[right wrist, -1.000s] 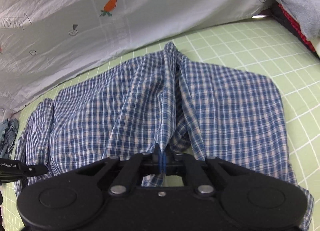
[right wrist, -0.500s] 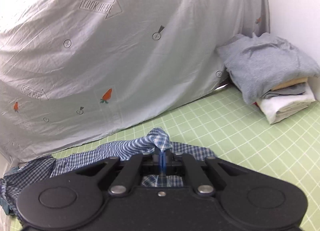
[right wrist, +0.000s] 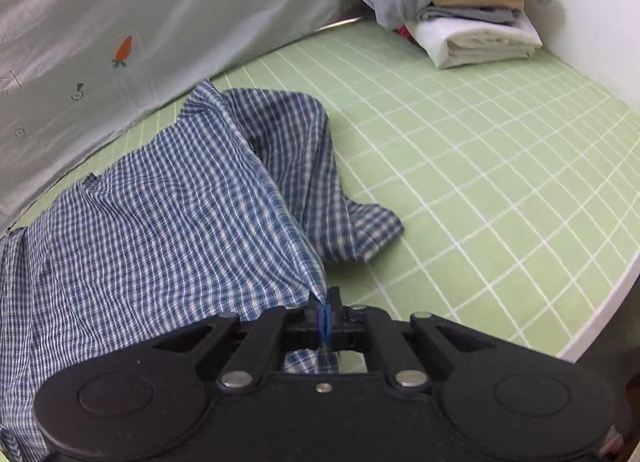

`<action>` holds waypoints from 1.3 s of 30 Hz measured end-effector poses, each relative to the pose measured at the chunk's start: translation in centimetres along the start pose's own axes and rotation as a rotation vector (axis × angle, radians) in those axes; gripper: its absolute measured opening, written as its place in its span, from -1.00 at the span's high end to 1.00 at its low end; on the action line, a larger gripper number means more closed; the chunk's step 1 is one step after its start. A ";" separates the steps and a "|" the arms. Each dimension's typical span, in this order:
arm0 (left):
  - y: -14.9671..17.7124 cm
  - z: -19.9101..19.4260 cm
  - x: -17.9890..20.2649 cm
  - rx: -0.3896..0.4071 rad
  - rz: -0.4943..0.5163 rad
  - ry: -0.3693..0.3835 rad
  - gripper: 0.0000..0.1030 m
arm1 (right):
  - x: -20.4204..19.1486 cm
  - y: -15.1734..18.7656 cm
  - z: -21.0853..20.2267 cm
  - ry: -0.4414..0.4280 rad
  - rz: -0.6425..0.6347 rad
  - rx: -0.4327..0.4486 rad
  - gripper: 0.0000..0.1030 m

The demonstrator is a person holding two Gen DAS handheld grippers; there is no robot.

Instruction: Fold clothes

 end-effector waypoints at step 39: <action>-16.2 10.0 18.5 0.115 0.260 0.077 0.97 | -15.4 -20.2 11.4 0.004 -0.406 0.145 0.93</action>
Point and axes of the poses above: each gripper's, at about its wrist camera, not at the fingertips, and z roughly the way its jaws point, x to its right, y to its underside, the point moved 7 cm from there along z, roughly the way its jaws point, and after that the axes turned 5 degrees about -z, right-handed, at the moved point
